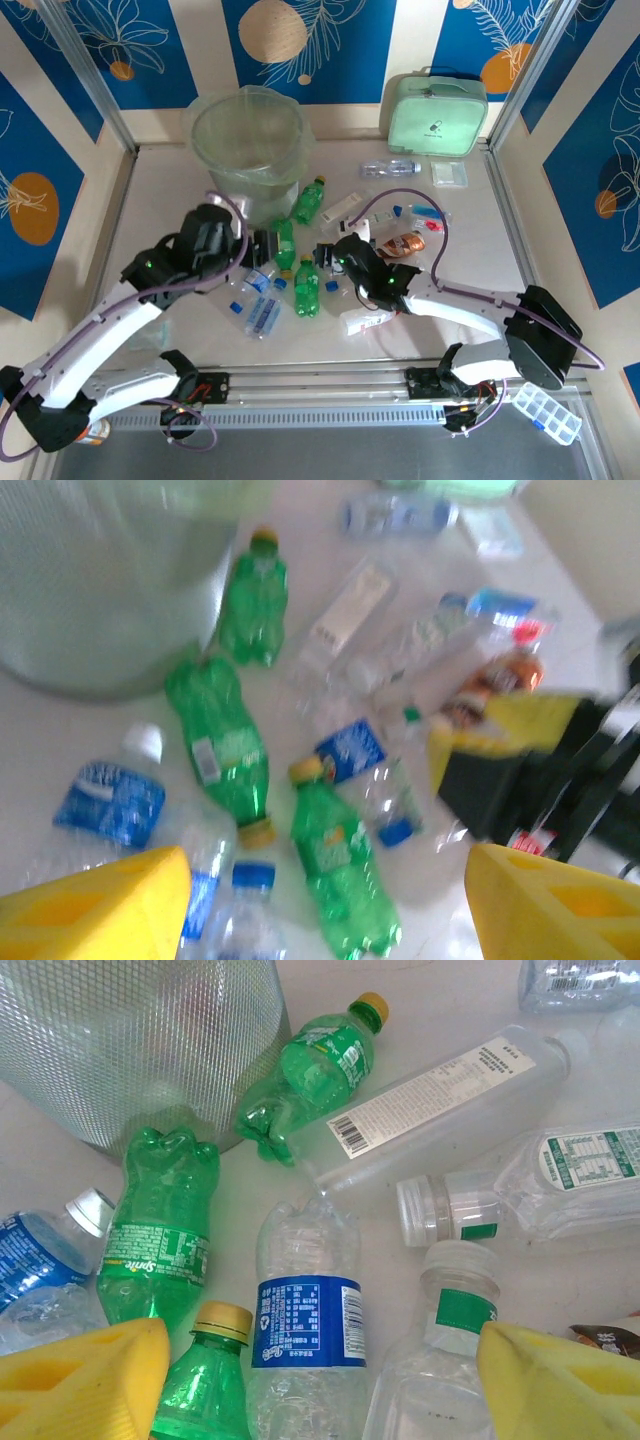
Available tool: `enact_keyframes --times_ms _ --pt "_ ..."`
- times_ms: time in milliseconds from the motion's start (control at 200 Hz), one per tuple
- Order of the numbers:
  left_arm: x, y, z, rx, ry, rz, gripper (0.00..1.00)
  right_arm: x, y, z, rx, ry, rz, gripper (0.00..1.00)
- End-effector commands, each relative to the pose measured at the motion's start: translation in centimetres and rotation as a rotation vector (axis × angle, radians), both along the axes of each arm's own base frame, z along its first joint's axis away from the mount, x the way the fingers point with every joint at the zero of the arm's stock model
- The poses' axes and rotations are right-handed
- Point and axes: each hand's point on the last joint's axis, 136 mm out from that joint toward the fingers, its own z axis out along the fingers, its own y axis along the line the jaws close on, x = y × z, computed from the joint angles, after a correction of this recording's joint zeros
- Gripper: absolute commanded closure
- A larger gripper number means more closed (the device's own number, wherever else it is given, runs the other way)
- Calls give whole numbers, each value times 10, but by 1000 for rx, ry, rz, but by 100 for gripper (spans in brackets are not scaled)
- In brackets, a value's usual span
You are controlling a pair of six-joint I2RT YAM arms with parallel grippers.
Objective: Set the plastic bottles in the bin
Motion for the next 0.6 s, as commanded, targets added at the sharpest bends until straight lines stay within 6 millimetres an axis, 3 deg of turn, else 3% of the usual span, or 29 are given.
enact_keyframes --times_ms 0,110,215,305,405,595 --pt "-9 7 -43 101 66 56 27 -3 -7 9 45 -24 -22 19" --pt "-24 9 -86 206 136 38 25 -5 -8 13 57 -26 -16 19" --pt "-34 6 -113 268 153 21 21 -4 -9 12 52 -24 -19 19" --pt "-39 7 -131 329 155 23 13 -3 -10 12 48 -23 -21 19" --pt "-41 15 -148 401 180 50 12 -1 -13 11 34 -25 -32 19" --pt "-47 8 -179 377 233 34 13 2 -19 8 53 -9 -49 19"
